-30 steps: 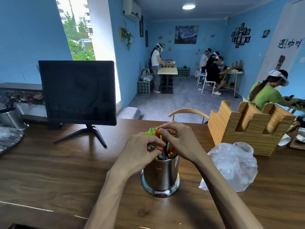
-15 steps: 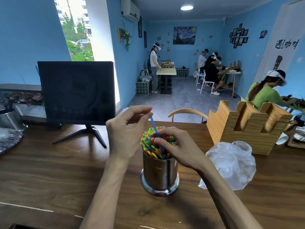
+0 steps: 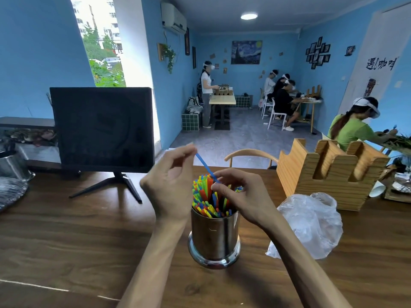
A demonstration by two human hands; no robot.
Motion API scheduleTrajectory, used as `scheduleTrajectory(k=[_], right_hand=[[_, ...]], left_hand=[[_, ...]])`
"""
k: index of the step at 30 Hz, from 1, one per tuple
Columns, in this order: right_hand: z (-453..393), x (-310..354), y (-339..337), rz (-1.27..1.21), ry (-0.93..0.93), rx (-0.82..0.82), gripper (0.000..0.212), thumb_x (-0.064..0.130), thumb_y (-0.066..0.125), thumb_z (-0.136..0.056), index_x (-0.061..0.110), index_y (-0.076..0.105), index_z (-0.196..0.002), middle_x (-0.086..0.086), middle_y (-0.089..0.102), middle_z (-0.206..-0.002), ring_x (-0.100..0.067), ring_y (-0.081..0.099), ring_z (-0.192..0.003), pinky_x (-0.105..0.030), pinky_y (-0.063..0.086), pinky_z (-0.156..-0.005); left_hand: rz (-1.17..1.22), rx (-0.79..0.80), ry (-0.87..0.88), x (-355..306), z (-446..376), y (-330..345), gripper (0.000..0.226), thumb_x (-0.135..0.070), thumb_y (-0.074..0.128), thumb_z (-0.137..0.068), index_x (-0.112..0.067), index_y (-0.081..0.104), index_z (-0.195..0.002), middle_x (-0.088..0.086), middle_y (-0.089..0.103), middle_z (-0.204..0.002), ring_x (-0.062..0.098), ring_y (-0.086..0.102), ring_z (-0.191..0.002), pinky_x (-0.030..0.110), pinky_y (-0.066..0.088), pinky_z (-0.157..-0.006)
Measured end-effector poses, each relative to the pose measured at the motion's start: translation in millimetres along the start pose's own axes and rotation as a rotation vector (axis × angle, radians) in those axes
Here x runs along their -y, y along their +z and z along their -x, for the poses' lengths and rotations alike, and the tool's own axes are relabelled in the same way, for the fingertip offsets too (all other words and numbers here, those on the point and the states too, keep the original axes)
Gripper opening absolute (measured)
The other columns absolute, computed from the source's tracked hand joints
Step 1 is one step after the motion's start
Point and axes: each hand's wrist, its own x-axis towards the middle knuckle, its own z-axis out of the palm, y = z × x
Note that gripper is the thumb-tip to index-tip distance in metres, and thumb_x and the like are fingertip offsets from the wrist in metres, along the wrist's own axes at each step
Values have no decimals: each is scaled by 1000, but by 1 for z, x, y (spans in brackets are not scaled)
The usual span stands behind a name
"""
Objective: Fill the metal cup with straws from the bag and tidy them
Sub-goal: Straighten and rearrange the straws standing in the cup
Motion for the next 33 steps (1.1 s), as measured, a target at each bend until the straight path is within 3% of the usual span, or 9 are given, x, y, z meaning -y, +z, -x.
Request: scheduleTrajectory(k=[5, 8, 10, 12, 15, 18, 21, 28, 33], right_hand=[[-5, 3, -18, -438, 1, -137, 13, 14, 80, -82, 20, 79, -93, -6, 78, -82, -19, 74, -75, -25, 57, -70], [-8, 6, -25, -722, 68, -242, 11, 25, 79, -76, 18, 81, -85, -8, 76, -80, -20, 72, -68, -21, 52, -60], [-13, 6, -29, -895, 116, -306, 16, 34, 81, -69, 21, 81, -79, -1, 73, -74, -14, 70, -66, -19, 51, -59], [-21, 7, -37, -957, 112, -385, 18, 39, 82, -65, 23, 81, -74, 6, 70, -70, -7, 65, -64, -18, 51, -59], [-29, 8, -46, -781, 40, -490, 17, 41, 79, -72, 25, 81, -77, 8, 74, -78, -8, 67, -70, -22, 54, -64], [-33, 6, -44, -602, -3, -511, 6, 24, 72, -89, 19, 76, -90, 5, 73, -77, -12, 71, -75, -23, 56, -60], [-34, 2, -34, -395, -27, -439, 13, 10, 67, -97, 21, 73, -95, 8, 74, -77, -9, 71, -75, -22, 56, -60], [-35, -9, -10, -72, -4, -169, 9, 21, 75, -92, 29, 77, -96, 10, 76, -82, -17, 73, -79, -29, 57, -73], [-34, -14, -4, 101, -13, -47, 6, 30, 75, -92, 30, 78, -96, 16, 73, -82, -3, 66, -81, -14, 47, -71]], left_hand=[[332, -169, -200, -7, -30, -10, 26, -5, 76, -90, -26, 63, -100, 4, 73, -89, 17, 72, -85, 26, 55, -78], [308, -132, -286, 1, -30, -14, 25, -4, 77, -88, -21, 60, -94, 6, 71, -82, 20, 70, -78, 29, 54, -74], [173, 36, -372, 10, -24, -17, 23, -5, 80, -85, -21, 64, -84, -4, 70, -72, 14, 65, -67, 26, 50, -66], [60, 402, -480, 19, -19, -21, 23, -8, 84, -82, -26, 69, -82, -6, 74, -72, 8, 66, -66, 21, 51, -66], [-49, 938, -473, 26, -8, -29, 15, -25, 86, -80, -32, 75, -89, -8, 76, -77, 5, 67, -70, 13, 48, -67], [-186, 1129, -383, 28, 1, -31, 28, -51, 84, -69, -38, 74, -91, -13, 70, -78, 3, 56, -64, 14, 45, -65], [-369, 1182, -288, 28, 4, -30, 35, -55, 87, -63, -40, 73, -91, -15, 64, -80, 0, 55, -70, 22, 49, -68], [-529, 1149, -167, 21, 4, -26, 14, -45, 84, -76, -38, 77, -86, -21, 63, -82, 1, 57, -80, 25, 49, -73], [-535, 1132, -137, 20, 5, -26, 11, -42, 82, -78, -37, 78, -87, -21, 62, -81, 2, 58, -82, 29, 51, -76]])
